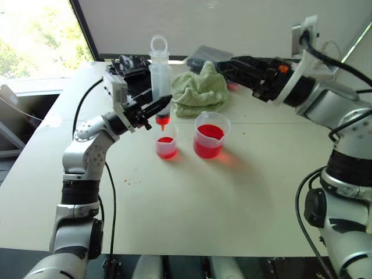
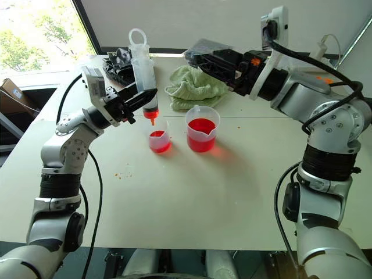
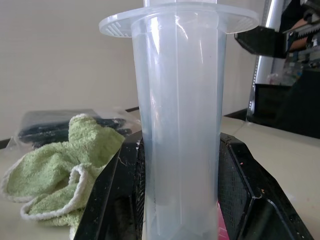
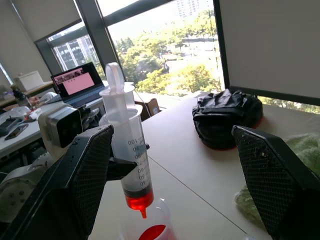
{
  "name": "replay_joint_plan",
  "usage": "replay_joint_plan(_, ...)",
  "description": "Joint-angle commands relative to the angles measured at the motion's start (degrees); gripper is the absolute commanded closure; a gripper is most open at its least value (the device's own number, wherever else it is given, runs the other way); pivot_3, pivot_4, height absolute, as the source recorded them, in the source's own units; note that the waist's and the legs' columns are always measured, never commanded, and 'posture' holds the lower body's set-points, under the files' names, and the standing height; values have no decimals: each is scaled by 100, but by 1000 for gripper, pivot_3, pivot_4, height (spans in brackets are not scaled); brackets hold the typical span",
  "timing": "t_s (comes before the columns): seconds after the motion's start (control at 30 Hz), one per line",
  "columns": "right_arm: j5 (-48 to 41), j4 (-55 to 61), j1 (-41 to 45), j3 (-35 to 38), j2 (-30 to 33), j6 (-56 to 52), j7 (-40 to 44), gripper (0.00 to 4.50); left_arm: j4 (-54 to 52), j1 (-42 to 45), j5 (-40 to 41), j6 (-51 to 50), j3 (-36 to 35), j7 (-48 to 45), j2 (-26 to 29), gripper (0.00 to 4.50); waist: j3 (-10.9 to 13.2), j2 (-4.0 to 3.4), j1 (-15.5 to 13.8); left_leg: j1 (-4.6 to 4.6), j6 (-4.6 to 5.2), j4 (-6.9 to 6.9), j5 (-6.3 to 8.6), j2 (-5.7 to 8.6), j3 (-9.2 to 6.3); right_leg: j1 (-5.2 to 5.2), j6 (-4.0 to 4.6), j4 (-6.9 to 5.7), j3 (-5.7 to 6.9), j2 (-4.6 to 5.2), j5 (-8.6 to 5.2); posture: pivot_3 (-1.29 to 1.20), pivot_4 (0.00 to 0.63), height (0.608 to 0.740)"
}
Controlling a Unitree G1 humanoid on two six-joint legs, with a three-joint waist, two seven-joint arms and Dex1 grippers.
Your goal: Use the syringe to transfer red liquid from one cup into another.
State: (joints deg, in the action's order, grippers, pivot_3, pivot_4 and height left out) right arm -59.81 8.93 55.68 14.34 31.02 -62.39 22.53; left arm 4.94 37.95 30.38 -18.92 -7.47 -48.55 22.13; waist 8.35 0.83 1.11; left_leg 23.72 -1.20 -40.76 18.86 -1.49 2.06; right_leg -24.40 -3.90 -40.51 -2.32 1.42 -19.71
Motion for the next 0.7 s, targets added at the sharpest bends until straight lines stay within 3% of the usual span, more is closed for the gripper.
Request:
replay_joint_plan(0.03,-83,92,345,-38,-146,7,-130,559,17,9,-66,311,-3,-83,-25,3138,0,0,0,0,0,0,0,0,0,0,0,0,0,0,0,0,150,740)
replay_joint_plan(0.3,130,-11,648,-401,-509,-54,-340,559,57,-158,-130,400,60,-121,-126,3138,0,0,-9,1,0,1,0,0,0,0,0,2,1,3,0,0,150,740)
replay_joint_plan(0.7,1250,-1027,1201,-1081,-969,269,-245,559,-73,-230,-156,432,177,-139,-106,3138,0,0,104,2,-1,6,-1,2,-1,-1,0,4,4,4,0,0,150,740)
